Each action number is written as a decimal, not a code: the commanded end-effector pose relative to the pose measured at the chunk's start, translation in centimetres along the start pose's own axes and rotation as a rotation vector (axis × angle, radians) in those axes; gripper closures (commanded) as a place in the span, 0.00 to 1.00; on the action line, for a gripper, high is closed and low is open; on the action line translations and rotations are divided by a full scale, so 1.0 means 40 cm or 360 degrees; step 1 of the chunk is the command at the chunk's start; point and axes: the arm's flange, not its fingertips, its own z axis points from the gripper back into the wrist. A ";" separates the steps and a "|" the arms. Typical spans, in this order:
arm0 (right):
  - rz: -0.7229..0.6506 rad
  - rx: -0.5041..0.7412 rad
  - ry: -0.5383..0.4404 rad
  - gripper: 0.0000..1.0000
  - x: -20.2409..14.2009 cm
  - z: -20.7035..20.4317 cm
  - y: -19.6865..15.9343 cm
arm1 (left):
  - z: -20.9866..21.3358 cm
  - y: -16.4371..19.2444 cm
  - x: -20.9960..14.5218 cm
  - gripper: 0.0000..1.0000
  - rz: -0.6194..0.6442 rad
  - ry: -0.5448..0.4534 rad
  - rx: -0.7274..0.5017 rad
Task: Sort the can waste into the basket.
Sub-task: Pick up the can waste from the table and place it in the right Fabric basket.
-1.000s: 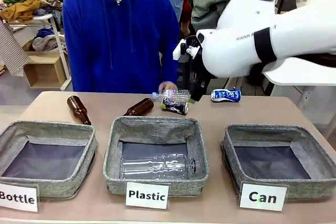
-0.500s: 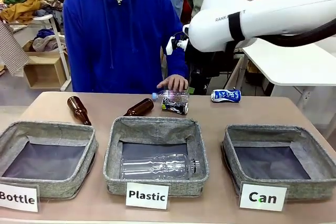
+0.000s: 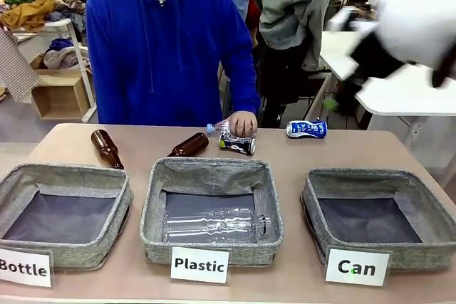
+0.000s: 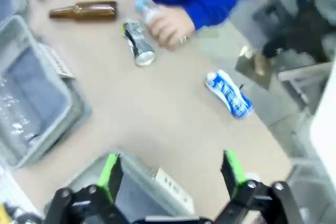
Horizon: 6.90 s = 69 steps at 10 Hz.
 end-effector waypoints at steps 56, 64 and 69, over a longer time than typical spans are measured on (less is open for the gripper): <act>0.0807 0.0343 0.0367 0.00 0.467 -0.694 0.097 | -0.006 -0.003 0.002 0.00 -0.0042 -0.0024 -0.0028; 0.0767 0.0453 0.0511 0.00 0.427 -0.882 0.077 | 0.106 -0.116 0.018 0.00 -0.0133 -0.0119 -0.0089; 0.0750 0.0499 0.0584 0.44 0.423 -0.939 0.069 | 0.440 -0.308 0.016 0.00 -0.0360 -0.0563 -0.0320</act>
